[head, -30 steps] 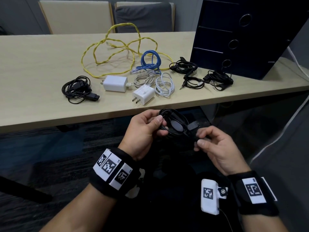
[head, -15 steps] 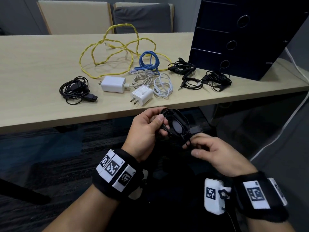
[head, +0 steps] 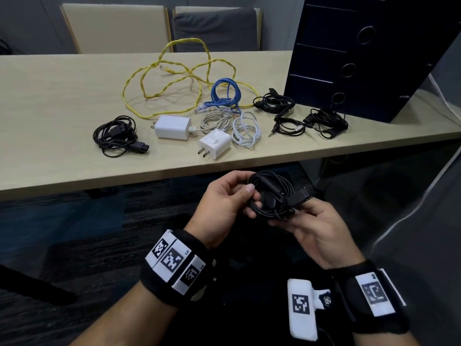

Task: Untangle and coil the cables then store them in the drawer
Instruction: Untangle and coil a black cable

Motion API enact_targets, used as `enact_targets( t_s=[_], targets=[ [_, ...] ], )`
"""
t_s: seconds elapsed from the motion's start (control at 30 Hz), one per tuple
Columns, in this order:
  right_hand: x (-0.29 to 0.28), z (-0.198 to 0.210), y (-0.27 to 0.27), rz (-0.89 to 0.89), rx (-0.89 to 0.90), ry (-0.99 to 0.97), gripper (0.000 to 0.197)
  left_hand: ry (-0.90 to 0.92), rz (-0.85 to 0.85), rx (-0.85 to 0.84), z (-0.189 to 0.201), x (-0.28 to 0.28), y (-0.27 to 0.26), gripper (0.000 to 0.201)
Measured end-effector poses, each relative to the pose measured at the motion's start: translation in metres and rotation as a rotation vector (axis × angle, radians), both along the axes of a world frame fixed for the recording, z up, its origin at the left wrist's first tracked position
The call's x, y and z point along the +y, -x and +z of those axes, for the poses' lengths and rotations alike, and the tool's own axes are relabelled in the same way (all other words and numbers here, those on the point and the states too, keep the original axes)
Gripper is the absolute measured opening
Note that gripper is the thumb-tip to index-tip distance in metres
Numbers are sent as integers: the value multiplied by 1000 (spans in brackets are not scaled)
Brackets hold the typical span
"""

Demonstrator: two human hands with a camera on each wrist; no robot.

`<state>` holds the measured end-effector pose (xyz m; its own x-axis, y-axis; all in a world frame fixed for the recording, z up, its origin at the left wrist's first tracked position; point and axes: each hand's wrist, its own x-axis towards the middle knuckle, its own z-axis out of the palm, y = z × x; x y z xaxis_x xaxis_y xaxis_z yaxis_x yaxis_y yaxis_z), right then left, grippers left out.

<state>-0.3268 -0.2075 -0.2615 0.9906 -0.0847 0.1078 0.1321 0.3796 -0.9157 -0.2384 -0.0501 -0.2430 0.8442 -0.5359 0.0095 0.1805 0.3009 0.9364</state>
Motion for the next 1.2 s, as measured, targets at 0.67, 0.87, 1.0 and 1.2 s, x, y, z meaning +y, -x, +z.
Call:
enact_targets(
  t_s=[0.67, 0.87, 1.0, 1.2],
  targets=[
    [9, 13, -6, -62, 180, -258, 34, -130, 31, -151, 4, -5, 5, 20],
    [1, 18, -4, 48, 215, -231, 42, -127, -22, -136, 3, -4, 7, 19],
    [0, 19, -3, 97, 186, -265, 59, -39, -144, 6, 5, -2, 5, 19],
    [12, 24, -9, -51, 225, -343, 30, -101, 99, -164, 3, -6, 5, 24]
  ],
)
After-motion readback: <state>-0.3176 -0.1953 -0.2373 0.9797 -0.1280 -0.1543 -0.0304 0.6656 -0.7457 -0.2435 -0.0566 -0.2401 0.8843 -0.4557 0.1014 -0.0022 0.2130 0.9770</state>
